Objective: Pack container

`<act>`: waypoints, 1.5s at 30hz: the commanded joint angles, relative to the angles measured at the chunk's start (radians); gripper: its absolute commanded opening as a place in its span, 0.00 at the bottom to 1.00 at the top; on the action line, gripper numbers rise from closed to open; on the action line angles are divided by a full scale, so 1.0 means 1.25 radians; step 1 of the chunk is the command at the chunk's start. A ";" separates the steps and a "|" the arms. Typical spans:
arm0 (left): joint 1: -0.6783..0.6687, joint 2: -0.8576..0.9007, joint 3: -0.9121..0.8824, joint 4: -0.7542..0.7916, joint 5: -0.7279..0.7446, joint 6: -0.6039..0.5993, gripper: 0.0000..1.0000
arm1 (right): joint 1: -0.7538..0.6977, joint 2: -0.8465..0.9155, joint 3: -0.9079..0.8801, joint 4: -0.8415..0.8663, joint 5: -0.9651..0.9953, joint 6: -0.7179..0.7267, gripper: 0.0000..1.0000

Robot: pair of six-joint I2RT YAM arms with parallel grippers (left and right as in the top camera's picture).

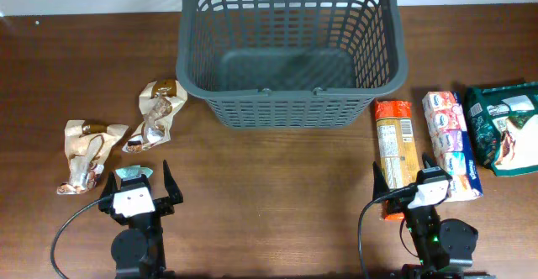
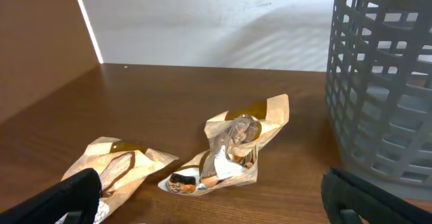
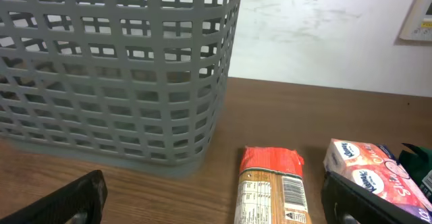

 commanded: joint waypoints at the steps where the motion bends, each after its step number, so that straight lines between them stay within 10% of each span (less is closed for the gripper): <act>1: 0.001 -0.005 -0.009 0.002 -0.011 0.016 0.99 | 0.008 -0.006 -0.009 0.001 0.007 0.001 0.99; 25: 0.001 -0.005 -0.009 0.001 -0.010 0.015 0.99 | 0.008 -0.006 -0.009 0.004 -0.006 0.172 0.99; 45: 0.001 -0.003 0.156 -0.026 0.192 0.015 0.99 | 0.008 -0.006 0.182 0.190 -0.361 0.343 0.99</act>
